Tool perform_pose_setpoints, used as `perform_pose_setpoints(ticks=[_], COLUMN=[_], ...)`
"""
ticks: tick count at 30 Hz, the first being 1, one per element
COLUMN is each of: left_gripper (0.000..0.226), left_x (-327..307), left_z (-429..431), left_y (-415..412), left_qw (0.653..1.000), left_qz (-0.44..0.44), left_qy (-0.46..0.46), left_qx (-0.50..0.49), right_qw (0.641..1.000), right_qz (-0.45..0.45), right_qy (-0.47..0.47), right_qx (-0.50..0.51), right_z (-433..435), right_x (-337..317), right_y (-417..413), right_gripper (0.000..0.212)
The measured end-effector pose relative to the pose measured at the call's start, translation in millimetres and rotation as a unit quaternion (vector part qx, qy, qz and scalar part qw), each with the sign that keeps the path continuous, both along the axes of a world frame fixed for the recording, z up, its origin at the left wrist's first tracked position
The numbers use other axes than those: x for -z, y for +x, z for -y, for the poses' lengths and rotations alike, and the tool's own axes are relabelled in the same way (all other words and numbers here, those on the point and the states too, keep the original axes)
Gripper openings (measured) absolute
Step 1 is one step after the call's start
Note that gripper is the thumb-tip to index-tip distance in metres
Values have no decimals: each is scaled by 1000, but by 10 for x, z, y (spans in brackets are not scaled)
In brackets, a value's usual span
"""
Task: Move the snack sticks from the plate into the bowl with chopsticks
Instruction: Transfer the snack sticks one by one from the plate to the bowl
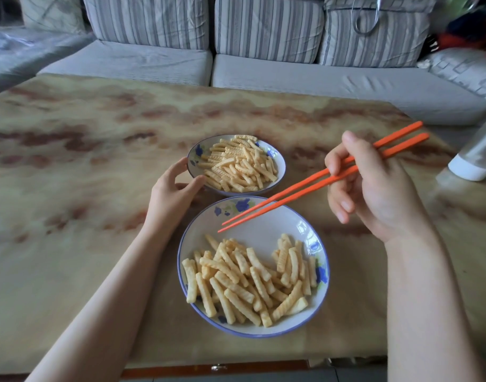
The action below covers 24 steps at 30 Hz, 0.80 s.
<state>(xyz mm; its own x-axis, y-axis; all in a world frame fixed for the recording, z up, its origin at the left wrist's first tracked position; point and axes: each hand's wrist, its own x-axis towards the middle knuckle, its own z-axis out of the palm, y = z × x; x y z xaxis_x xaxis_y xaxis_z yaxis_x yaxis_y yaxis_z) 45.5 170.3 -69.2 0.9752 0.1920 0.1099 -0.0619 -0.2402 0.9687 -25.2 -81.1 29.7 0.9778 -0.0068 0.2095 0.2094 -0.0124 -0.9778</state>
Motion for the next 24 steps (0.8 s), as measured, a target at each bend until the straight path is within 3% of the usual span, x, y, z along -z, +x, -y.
perform_pose_setpoints(ticks=[9,15,21,24], left_gripper=[47,45,42,43], left_x=[-3,9,-12,-10], left_z=[-6,-9,6,7], left_y=[-3,5,0,-4], left_qw=[1000,1000,1000,1000], left_qz=[0,5,9,12], left_qy=[3,7,5,5], left_qx=[2,7,5,3], right_qw=[997,1000,983,971], right_qz=[-16,16,58,76], right_qy=[-56,-3,122,136], right_qx=[-58,26,123,180], right_z=[-213,-253,-278,-290], right_x=[40,80,54,66], right_y=[-2,76,151,186], right_gripper=[46,50,58,47])
